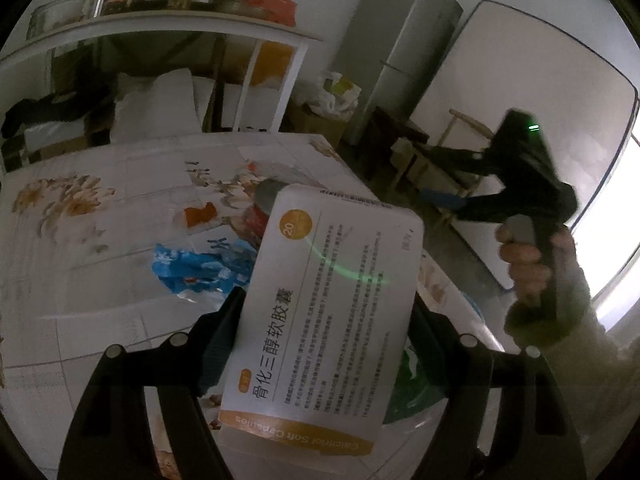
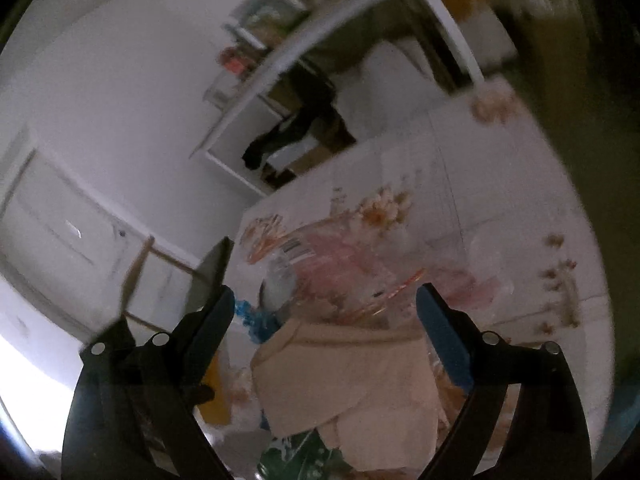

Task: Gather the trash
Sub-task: 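Grasp the white medicine box with the left tool while the right tool grasps the tan paper towel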

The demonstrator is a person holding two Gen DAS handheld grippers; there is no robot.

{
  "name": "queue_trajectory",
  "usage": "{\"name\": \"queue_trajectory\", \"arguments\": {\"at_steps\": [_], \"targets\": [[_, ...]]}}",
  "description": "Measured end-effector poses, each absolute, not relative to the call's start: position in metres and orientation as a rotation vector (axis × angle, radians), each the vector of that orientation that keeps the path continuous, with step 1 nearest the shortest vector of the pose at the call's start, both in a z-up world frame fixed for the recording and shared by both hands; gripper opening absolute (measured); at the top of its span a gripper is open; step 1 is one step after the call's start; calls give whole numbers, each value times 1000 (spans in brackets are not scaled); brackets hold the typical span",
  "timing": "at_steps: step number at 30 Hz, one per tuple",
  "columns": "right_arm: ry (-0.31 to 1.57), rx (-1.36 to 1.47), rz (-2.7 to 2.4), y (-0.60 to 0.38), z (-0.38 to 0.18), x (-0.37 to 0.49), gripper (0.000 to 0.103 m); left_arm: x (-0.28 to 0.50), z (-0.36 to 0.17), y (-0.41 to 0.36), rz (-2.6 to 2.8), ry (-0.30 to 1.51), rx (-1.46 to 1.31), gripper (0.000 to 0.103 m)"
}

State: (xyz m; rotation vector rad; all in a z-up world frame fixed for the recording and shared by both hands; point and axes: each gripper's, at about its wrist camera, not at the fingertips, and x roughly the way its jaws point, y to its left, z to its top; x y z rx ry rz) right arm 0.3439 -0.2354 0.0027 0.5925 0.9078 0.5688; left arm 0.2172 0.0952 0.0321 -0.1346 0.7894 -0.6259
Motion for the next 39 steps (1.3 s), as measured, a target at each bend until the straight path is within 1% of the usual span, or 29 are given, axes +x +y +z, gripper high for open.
{"name": "queue_trajectory", "arguments": {"at_steps": [2,4,7,10,12,14,15,18,23,30,31,32,33,35,36,38,39], "targets": [[938,665,557,-242,-5,351,83,217,33,99,-617,785,-147,76],[927,681,564,-243,-5,346,83,215,34,105,-610,780,-168,76],[881,622,560,-238,3,326,83,212,36,114,-598,766,-197,76],[882,590,542,-235,3,303,84,205,38,120,-587,761,-219,76],[895,615,502,-235,-4,287,86,200,37,123,-587,762,-238,76],[905,649,440,-232,-10,281,93,194,35,124,-584,764,-255,76],[905,660,392,-231,-11,277,95,191,34,125,-584,765,-266,76],[915,697,349,-221,-17,277,96,184,31,126,-583,773,-294,76],[1003,762,282,-201,-28,287,96,177,29,130,-577,775,-319,76],[1016,680,242,-181,-32,298,95,177,25,132,-577,779,-332,76],[1011,668,238,-180,-32,298,94,177,25,132,-580,777,-335,76],[1005,654,234,-179,-32,298,89,178,25,133,-582,775,-337,76],[1005,648,233,-180,-33,297,87,178,24,134,-584,772,-338,76],[1020,652,233,-182,-37,297,74,177,23,134,-587,770,-338,76],[1029,658,235,-184,-40,296,70,178,23,134,-589,770,-338,76],[1042,680,240,-189,-44,293,56,178,21,134,-590,769,-336,76],[1044,695,242,-191,-45,292,53,178,21,135,-590,768,-337,76]]}}
